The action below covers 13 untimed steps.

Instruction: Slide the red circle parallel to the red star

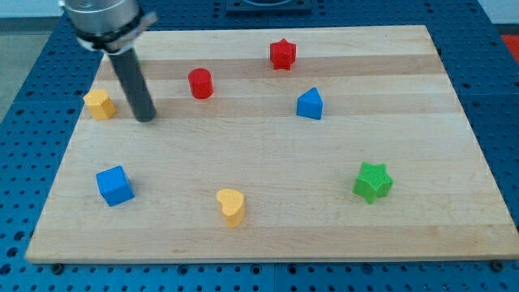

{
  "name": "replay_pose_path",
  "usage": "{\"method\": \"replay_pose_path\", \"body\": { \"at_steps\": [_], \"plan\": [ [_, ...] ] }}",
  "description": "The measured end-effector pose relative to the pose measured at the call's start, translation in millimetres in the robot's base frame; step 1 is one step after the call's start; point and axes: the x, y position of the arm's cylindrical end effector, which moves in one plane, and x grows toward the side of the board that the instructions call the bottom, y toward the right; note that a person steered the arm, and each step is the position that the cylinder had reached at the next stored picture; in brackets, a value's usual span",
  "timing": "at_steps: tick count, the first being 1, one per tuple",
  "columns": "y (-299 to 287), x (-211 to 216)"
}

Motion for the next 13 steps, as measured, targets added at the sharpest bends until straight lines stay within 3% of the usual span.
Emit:
{"method": "replay_pose_path", "body": {
  "at_steps": [1,2,4,6,8,9,10,12,13],
  "plan": [
    [-40,-4],
    [-28,-14],
    [52,-55],
    [259,-62],
    [105,-56],
    [144,-88],
    [225,-107],
    [258,-61],
    [314,-75]
  ]
}}
